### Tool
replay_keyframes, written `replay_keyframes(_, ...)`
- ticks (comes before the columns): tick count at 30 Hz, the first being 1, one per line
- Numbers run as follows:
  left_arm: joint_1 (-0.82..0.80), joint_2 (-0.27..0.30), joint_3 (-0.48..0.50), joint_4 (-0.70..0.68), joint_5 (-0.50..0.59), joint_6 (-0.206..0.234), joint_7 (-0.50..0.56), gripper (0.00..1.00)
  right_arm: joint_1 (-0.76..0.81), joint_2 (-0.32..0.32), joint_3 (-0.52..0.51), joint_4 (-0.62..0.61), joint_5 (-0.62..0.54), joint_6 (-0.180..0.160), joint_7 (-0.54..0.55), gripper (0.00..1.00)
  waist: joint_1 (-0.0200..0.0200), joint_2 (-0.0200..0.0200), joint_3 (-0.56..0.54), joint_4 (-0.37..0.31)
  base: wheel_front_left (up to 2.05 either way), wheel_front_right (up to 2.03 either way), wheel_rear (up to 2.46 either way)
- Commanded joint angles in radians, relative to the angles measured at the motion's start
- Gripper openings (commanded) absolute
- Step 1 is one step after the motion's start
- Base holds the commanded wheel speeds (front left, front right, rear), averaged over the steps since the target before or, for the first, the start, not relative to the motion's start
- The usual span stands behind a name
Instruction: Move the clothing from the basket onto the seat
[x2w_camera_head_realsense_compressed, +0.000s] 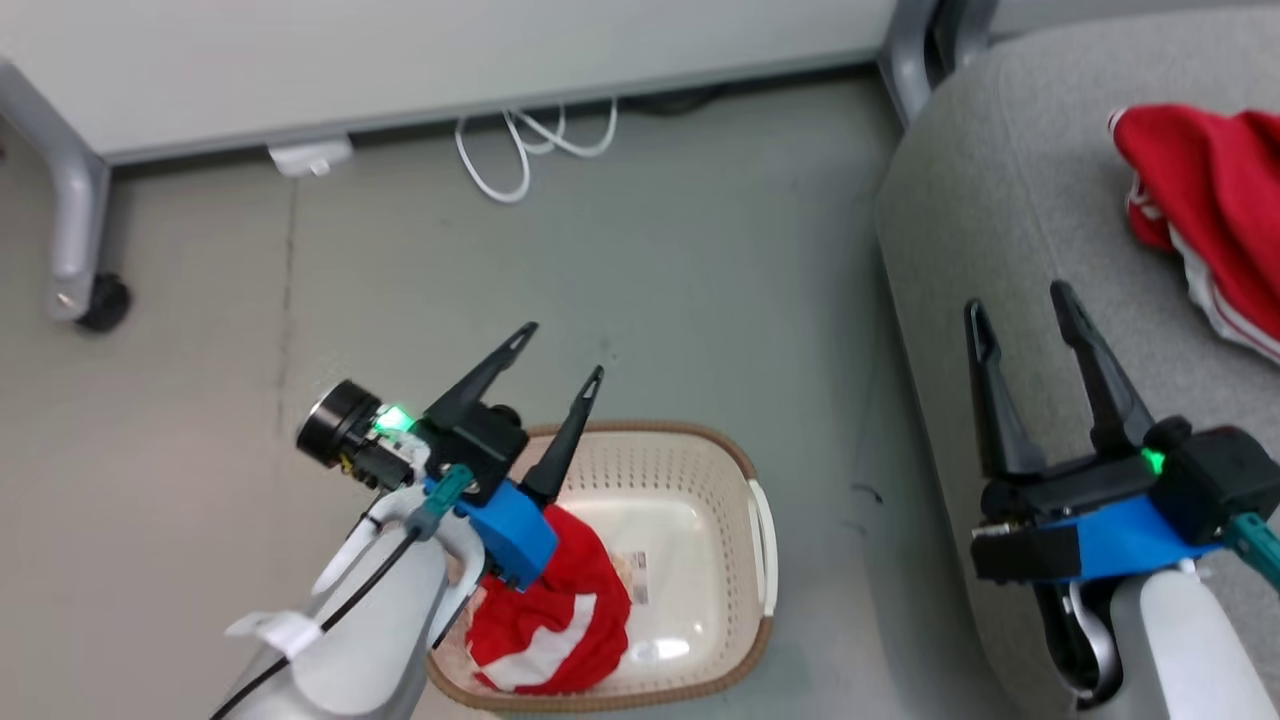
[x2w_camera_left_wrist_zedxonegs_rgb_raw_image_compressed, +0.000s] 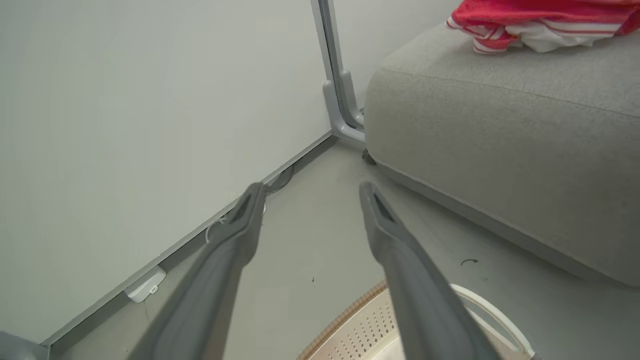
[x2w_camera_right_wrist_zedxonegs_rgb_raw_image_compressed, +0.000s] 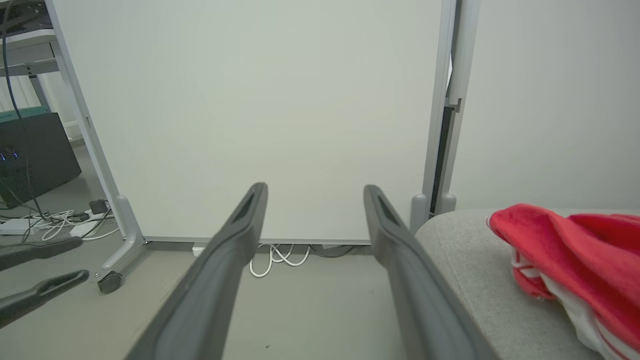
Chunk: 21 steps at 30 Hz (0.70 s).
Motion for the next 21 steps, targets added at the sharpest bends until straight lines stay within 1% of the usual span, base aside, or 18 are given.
replay_keyframes(1,-0.044,0.011,-0.046,0.038,-0.008,-0.001,-0.003,1.00,-0.029,-0.007,0.002,-0.008,-0.002,0.000,-0.001,1.00,-0.0002,0.0000,0.083,-0.035,0.00,0.00,0.00)
replay_keyframes(3,-0.087,0.021,-0.109,0.087,-0.017,-0.002,-0.003,1.00,-0.053,-0.008,0.005,-0.012,-0.003,0.000,-0.001,1.00,-0.0002,0.0000,0.117,-0.044,0.00,0.00,0.00)
replay_keyframes(12,-0.246,0.032,-0.386,0.282,-0.074,-0.002,-0.003,1.00,-0.134,-0.010,0.024,-0.035,-0.009,0.000,-0.001,1.00,-0.0002,0.0000,0.270,-0.080,0.00,0.00,0.00)
replay_keyframes(21,-0.380,0.017,-0.668,0.459,-0.152,-0.001,0.010,1.00,-0.204,-0.018,0.037,-0.050,-0.014,0.001,-0.001,1.00,-0.0002,0.0000,0.401,-0.106,0.00,0.00,0.00)
